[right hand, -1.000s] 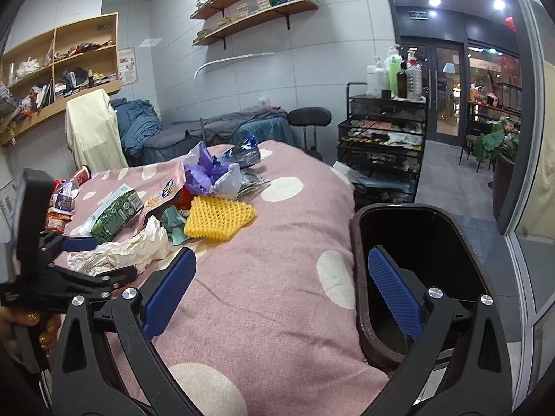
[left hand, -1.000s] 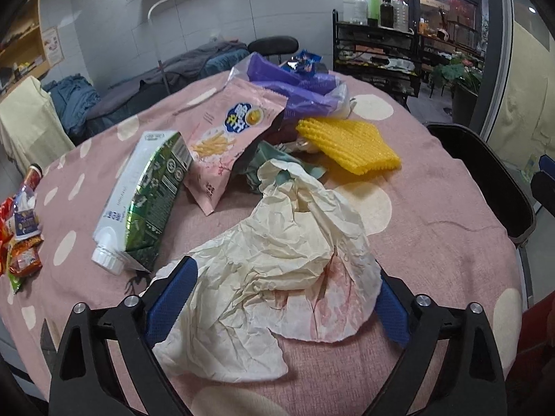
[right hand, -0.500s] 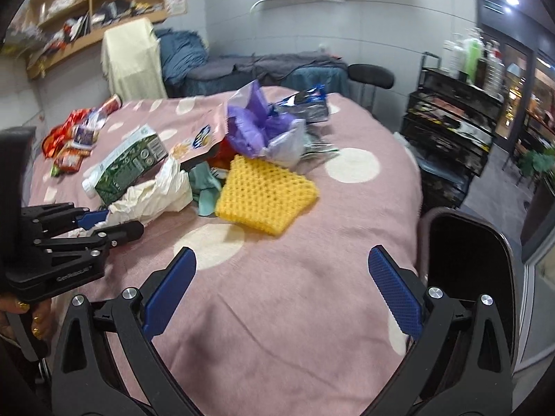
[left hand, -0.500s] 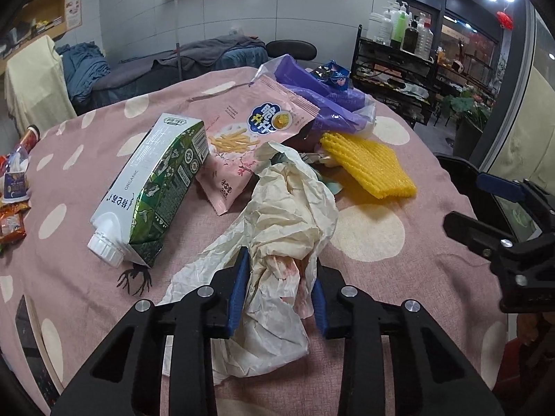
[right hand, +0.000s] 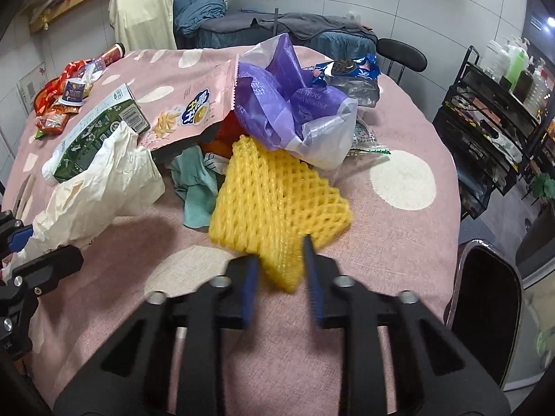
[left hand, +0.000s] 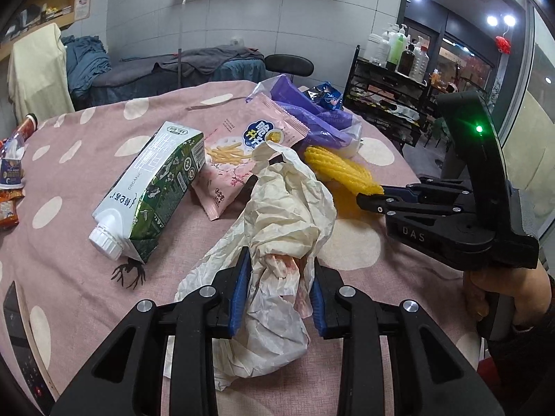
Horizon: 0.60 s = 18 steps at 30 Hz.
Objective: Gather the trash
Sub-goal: 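Grasp the crumpled white tissue with the left tool while the right tool grasps the yellow foam net, then carry the tissue and yellow net to the black bin and release both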
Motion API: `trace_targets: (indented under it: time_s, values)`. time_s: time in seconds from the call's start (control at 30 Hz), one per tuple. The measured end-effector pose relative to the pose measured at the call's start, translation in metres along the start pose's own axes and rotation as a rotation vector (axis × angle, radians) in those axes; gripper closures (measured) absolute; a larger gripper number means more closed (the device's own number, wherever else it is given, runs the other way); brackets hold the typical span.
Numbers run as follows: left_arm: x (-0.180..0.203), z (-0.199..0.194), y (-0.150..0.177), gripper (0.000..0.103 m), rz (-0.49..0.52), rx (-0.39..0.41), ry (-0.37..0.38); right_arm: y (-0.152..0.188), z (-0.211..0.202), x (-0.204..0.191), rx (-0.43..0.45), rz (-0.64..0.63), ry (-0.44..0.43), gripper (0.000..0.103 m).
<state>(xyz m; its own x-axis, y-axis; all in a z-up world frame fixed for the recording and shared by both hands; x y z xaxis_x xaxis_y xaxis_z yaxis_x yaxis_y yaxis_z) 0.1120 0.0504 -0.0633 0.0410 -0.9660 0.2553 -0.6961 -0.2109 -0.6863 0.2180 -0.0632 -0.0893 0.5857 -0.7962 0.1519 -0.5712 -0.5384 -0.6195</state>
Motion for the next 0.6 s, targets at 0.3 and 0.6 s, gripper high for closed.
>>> trace_targets:
  time_s: [0.3, 0.6]
  values:
    - [0.011, -0.009, 0.002, 0.072, -0.011, 0.015, 0.040, 0.019, -0.032, 0.004, 0.087, 0.065, -0.019, 0.092]
    - [0.049, -0.026, 0.004, 0.072, 0.036, 0.054, 0.120, 0.054, -0.085, 0.028, 0.196, 0.228, 0.031, 0.092]
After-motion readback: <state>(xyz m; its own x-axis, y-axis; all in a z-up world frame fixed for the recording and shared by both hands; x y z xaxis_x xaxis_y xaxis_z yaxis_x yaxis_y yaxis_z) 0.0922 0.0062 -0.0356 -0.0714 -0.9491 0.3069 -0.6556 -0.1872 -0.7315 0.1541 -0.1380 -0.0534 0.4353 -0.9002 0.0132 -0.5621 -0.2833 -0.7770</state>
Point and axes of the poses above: each gripper's, at about its wrist camera, not at the fingertips, and z roughly the way its jaws point, x to its right, y to its underside, the point moved 4 cm from there along z, roughly the way its jaws point, and after that the axes turned 11 degrees about -z, right-handed, at the moved point
